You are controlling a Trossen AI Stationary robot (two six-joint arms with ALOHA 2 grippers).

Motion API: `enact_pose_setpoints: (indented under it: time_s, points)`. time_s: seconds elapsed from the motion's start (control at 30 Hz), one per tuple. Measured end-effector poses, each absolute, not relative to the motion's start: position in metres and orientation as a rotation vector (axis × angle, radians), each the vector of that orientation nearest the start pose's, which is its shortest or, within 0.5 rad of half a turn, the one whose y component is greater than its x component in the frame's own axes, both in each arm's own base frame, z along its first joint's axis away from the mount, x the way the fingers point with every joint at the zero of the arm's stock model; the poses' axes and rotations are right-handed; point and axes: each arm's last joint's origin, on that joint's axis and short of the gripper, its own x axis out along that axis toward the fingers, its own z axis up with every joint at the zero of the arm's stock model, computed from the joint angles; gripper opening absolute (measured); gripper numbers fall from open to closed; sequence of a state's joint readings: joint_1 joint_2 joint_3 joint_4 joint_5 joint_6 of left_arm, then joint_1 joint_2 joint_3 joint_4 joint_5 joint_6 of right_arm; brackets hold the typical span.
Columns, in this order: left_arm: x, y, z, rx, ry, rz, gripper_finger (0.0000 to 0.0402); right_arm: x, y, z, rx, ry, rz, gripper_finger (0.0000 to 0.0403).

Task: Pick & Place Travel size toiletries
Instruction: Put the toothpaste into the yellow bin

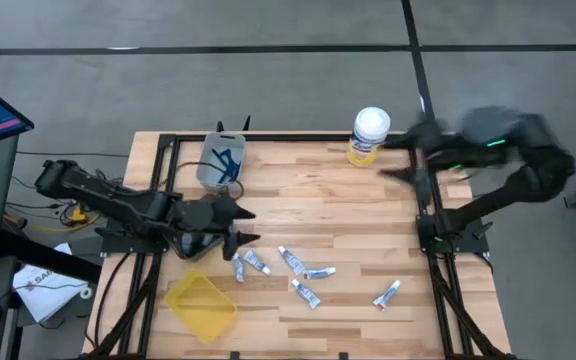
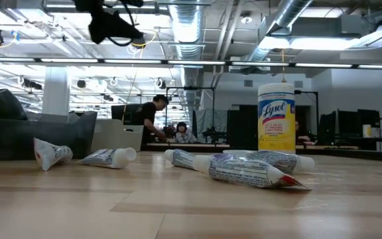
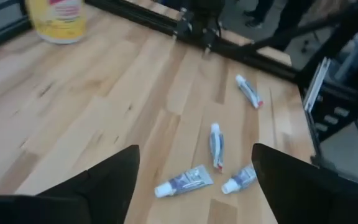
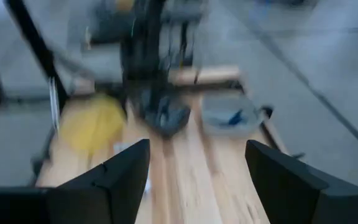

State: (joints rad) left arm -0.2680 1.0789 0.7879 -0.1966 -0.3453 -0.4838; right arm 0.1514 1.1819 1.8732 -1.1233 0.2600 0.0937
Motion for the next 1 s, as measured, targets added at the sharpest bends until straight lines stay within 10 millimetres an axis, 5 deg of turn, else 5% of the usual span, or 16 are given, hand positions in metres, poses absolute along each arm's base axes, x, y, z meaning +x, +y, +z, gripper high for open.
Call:
enact_pose_setpoints:
  time_s: [0.17, 0.3, 0.43, 0.73, 1.0]
  points:
    - [0.248, -0.06, 0.26, -0.298, 0.484, 0.127, 0.0306, 0.093, 0.007, 0.519, 0.142, 0.314, -0.192, 0.0242]
    - [0.253, -0.062, 0.251, -0.325, 0.534, 0.096, 0.0303, 0.074, 0.005, 0.48, 0.259, 0.531, -0.266, 0.0225]
    - [0.246, -0.061, 0.262, -0.35, 0.487, 0.079, 0.0301, 0.079, 0.014, 0.431, 0.341, 0.754, -0.237, 0.0207]
    - [0.203, -0.048, 0.313, -0.414, 0.255, 0.047, 0.0301, 0.123, 0.057, 0.324, 0.267, 1.307, -0.028, 0.0181]
    - [0.174, -0.039, 0.338, -0.451, 0.113, 0.049, 0.0301, 0.165, 0.115, 0.261, -0.006, 1.605, 0.156, 0.0175]
